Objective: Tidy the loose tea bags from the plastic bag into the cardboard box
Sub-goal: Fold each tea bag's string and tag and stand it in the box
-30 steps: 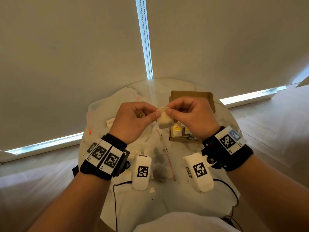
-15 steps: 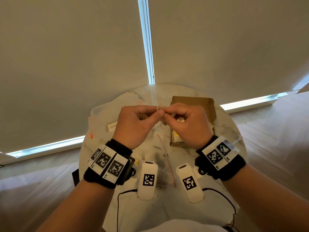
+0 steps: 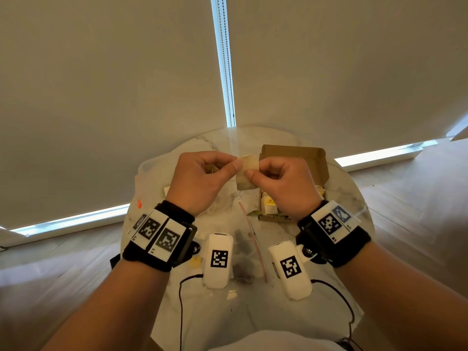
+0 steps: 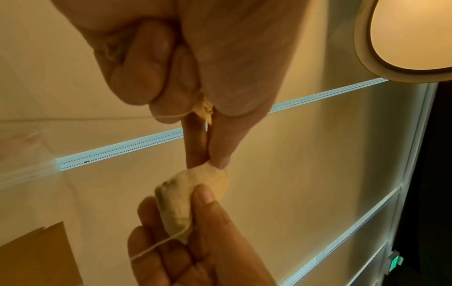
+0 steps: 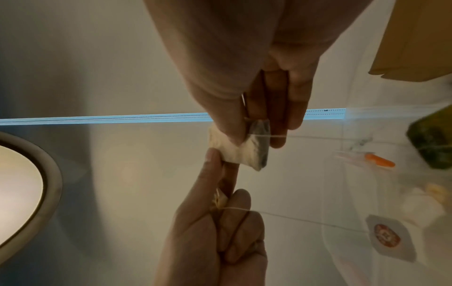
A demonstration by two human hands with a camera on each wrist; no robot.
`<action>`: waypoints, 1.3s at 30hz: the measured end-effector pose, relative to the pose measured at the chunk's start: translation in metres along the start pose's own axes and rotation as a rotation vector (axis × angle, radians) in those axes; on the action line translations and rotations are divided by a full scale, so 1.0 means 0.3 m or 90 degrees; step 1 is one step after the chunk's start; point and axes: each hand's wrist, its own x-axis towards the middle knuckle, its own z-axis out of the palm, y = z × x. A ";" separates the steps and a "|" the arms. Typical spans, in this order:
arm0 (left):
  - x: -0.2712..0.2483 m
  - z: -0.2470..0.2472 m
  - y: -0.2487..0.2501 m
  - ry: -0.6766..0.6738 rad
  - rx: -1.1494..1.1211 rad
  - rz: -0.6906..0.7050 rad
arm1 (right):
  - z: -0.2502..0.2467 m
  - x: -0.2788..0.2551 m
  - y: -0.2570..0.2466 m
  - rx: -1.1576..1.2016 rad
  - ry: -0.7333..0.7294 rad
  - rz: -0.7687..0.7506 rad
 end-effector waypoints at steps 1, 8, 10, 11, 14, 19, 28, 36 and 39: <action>0.001 0.000 -0.001 0.002 -0.003 -0.002 | -0.001 -0.002 0.000 0.022 -0.005 0.012; 0.026 -0.005 0.011 0.029 -0.035 -0.016 | -0.007 -0.049 0.071 0.025 -0.210 0.111; 0.031 -0.003 0.010 0.027 -0.037 -0.023 | 0.001 -0.062 0.080 0.027 -0.218 0.098; 0.033 0.000 0.010 0.025 -0.036 -0.025 | 0.005 -0.067 0.081 0.049 -0.217 0.105; 0.036 0.004 0.015 0.023 -0.039 -0.027 | 0.012 -0.081 0.087 0.128 -0.220 0.161; 0.040 0.004 0.022 0.016 -0.044 -0.027 | 0.007 -0.103 0.097 0.179 -0.257 0.248; 0.038 0.003 0.016 -0.027 -0.056 -0.030 | -0.007 -0.076 0.136 0.059 -0.204 0.282; -0.007 0.006 0.017 -0.110 -0.060 -0.072 | -0.033 0.034 0.068 -0.101 -0.090 0.138; -0.027 0.010 -0.002 -0.125 -0.067 -0.106 | -0.044 0.048 0.014 -0.001 -0.058 0.118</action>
